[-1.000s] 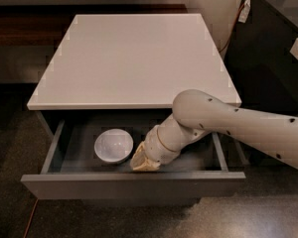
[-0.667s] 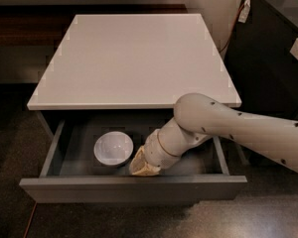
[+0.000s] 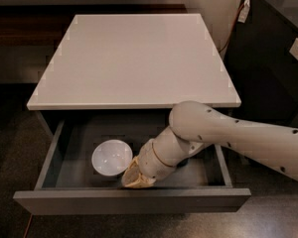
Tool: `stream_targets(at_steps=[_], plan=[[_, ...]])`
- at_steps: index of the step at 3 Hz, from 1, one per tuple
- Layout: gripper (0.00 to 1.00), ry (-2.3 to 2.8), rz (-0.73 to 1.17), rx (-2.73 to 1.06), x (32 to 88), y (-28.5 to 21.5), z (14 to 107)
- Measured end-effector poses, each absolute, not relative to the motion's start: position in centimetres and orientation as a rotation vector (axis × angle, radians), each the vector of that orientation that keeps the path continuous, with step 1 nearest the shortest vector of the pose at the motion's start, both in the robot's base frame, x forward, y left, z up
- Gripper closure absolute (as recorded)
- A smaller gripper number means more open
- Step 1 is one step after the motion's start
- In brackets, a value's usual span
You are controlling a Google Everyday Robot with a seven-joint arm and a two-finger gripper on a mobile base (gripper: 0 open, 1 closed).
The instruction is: Pick pepsi can from top drawer and place on counter
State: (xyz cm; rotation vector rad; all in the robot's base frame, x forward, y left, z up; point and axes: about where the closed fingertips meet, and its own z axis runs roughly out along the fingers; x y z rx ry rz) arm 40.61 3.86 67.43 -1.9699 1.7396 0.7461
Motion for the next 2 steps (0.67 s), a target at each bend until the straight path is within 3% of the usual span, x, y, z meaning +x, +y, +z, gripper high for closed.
stream_targets(at_steps=[2], plan=[[1.00, 1.722, 0.789, -1.979, 38.8, 4.8, 67.5]])
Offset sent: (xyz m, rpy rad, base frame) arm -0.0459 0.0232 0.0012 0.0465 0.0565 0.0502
